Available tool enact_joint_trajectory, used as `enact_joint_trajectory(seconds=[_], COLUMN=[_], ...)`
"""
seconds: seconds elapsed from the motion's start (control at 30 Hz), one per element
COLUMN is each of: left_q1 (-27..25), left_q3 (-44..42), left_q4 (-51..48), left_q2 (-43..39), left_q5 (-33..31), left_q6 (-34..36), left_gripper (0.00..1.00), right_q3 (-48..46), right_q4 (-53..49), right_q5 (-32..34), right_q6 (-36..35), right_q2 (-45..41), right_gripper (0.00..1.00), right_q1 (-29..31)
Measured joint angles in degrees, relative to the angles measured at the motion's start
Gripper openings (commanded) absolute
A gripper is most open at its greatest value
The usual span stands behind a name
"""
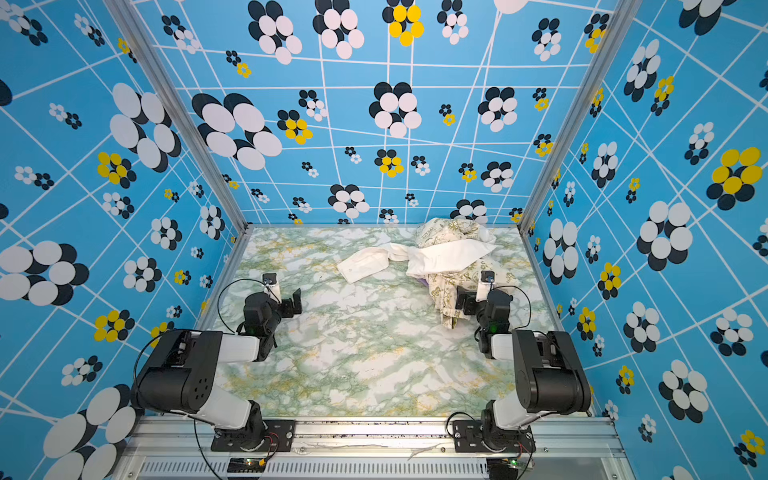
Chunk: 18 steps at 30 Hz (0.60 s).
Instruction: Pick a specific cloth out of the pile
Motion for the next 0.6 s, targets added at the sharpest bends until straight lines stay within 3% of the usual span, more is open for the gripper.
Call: enact_joint_trajectory(seconds=[0.6], left_q1=[0.0], left_q3=[0.0], left_q4=[0.0], left_q2=[0.0], left_q5=[0.0], left_q6=[0.0], left_gripper=[0.99], right_q3=[0.0], right_q4=[-0.02], right_q5=[1.14], right_q6=[0.42], right_q2=[0.0], right_gripper=[0.99], right_q1=[0.0])
